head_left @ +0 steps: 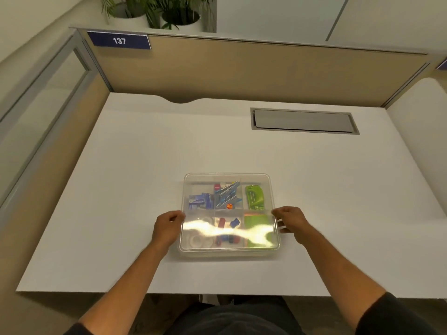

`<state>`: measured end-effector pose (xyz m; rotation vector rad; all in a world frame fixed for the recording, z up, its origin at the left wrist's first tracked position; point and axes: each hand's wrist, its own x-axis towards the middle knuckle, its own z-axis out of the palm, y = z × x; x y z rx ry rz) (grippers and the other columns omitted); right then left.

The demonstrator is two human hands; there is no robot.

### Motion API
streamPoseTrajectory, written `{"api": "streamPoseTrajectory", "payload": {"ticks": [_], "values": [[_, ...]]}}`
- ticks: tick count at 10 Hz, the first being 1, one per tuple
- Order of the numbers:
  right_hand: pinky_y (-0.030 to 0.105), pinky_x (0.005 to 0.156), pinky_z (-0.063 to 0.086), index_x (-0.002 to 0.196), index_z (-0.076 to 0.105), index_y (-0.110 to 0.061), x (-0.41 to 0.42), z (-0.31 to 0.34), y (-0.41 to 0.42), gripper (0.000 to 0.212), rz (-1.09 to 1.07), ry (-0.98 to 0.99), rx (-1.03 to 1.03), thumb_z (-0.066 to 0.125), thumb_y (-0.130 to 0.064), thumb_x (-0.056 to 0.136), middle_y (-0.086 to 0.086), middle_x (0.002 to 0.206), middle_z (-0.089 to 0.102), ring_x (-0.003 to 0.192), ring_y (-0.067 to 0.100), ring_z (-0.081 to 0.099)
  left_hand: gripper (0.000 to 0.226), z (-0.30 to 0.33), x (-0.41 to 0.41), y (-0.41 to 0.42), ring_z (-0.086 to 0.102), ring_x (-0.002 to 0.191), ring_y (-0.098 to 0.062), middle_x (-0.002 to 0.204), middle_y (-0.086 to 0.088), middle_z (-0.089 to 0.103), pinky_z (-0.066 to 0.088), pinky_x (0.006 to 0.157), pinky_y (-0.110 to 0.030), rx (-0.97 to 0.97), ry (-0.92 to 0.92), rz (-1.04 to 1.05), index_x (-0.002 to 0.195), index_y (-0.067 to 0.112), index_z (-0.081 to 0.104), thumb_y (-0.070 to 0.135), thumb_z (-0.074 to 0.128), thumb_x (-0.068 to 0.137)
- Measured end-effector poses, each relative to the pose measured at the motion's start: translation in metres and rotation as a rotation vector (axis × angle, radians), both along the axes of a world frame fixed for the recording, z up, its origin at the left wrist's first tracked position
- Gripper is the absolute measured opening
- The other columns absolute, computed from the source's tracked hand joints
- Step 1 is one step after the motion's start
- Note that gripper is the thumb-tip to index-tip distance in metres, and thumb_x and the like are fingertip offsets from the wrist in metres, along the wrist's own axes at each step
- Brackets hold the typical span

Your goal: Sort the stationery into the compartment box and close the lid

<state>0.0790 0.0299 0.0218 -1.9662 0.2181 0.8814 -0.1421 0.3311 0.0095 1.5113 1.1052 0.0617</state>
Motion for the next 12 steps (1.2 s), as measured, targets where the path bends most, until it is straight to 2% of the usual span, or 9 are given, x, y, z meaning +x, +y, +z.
{"api": "streamPoseTrajectory", "payload": {"ticks": [1, 3, 6, 7, 8, 9, 10, 11, 12], "values": [[0.031, 0.060, 0.051, 0.094, 0.072, -0.008, -0.021, 0.001, -0.025, 0.012, 0.155, 0.070, -0.015, 0.071, -0.017, 0.086, 0.007, 0.082, 0.070, 0.069, 0.018, 0.063, 0.014, -0.001, -0.027, -0.003, 0.065, 0.080, -0.018, 0.089, 0.001, 0.069, 0.053, 0.073, -0.031, -0.039, 0.033, -0.094, 0.102, 0.022, 0.072, 0.019, 0.068, 0.090], [0.031, 0.064, 0.053, 0.102, 0.071, -0.014, -0.051, 0.001, -0.051, 0.019, 0.245, 0.107, 0.029, 0.074, -0.019, 0.083, 0.004, 0.085, 0.072, 0.071, 0.016, 0.066, 0.029, 0.001, -0.054, -0.016, 0.070, 0.076, -0.018, 0.097, -0.006, 0.069, 0.055, 0.066, -0.026, -0.116, 0.011, -0.141, 0.113, 0.024, 0.066, 0.013, 0.073, 0.087], [0.034, 0.054, 0.050, 0.106, 0.067, -0.010, -0.080, -0.005, -0.049, 0.015, 0.185, -0.084, 0.059, 0.067, -0.013, 0.091, 0.009, 0.074, 0.063, 0.065, 0.020, 0.062, 0.031, -0.003, -0.059, -0.031, 0.071, 0.076, -0.022, 0.106, -0.002, 0.064, 0.057, 0.066, -0.022, -0.034, -0.007, -0.100, 0.116, 0.025, 0.063, 0.008, 0.068, 0.090], [0.035, 0.056, 0.051, 0.107, 0.068, -0.008, -0.082, -0.003, -0.050, 0.017, 0.188, -0.123, 0.031, 0.066, -0.016, 0.092, 0.015, 0.081, 0.068, 0.066, 0.020, 0.063, 0.032, -0.003, -0.058, -0.026, 0.072, 0.077, -0.021, 0.107, -0.003, 0.064, 0.058, 0.068, -0.023, -0.033, -0.014, -0.134, 0.118, 0.024, 0.063, 0.009, 0.068, 0.091], [0.035, 0.060, 0.053, 0.108, 0.068, -0.008, -0.083, -0.004, -0.052, 0.019, 0.182, -0.133, 0.000, 0.067, -0.020, 0.092, 0.013, 0.085, 0.071, 0.068, 0.020, 0.064, 0.037, -0.003, -0.058, -0.025, 0.071, 0.081, -0.021, 0.106, -0.003, 0.065, 0.058, 0.073, -0.026, -0.015, 0.004, -0.158, 0.125, 0.019, 0.062, 0.012, 0.069, 0.090], [0.035, 0.072, 0.053, 0.116, 0.065, -0.016, -0.088, -0.003, -0.051, 0.031, 0.182, -0.233, -0.068, 0.073, -0.023, 0.088, 0.004, 0.093, 0.069, 0.081, 0.022, 0.066, 0.047, 0.000, -0.058, -0.028, 0.064, 0.091, -0.017, 0.111, 0.000, 0.063, 0.052, 0.074, -0.022, 0.139, 0.041, -0.178, 0.132, 0.019, 0.056, 0.017, 0.073, 0.088], [0.032, 0.078, 0.050, 0.123, 0.061, -0.020, -0.088, 0.003, -0.048, 0.041, 0.183, -0.370, -0.114, 0.075, -0.023, 0.085, -0.001, 0.103, 0.065, 0.086, 0.020, 0.063, 0.054, 0.007, -0.054, -0.027, 0.060, 0.098, -0.015, 0.121, 0.001, 0.059, 0.049, 0.077, -0.022, 0.266, 0.023, -0.190, 0.135, 0.020, 0.053, 0.020, 0.076, 0.086], [0.033, 0.083, 0.050, 0.126, 0.058, -0.021, -0.079, 0.017, -0.039, 0.045, 0.227, -0.560, -0.133, 0.076, -0.025, 0.085, -0.005, 0.113, 0.060, 0.095, 0.016, 0.059, 0.055, 0.021, -0.036, -0.023, 0.055, 0.113, -0.012, 0.129, 0.004, 0.055, 0.047, 0.091, -0.028, 0.429, -0.015, -0.236, 0.137, 0.022, 0.051, 0.025, 0.074, 0.087], [0.033, 0.089, 0.048, 0.128, 0.058, -0.019, -0.075, 0.022, -0.034, 0.045, 0.328, -0.625, -0.141, 0.074, -0.025, 0.086, -0.004, 0.115, 0.062, 0.102, 0.016, 0.058, 0.054, 0.028, -0.027, -0.021, 0.053, 0.115, -0.010, 0.133, 0.005, 0.055, 0.043, 0.092, -0.026, 0.499, -0.009, -0.323, 0.138, 0.025, 0.049, 0.029, 0.072, 0.089]]}}
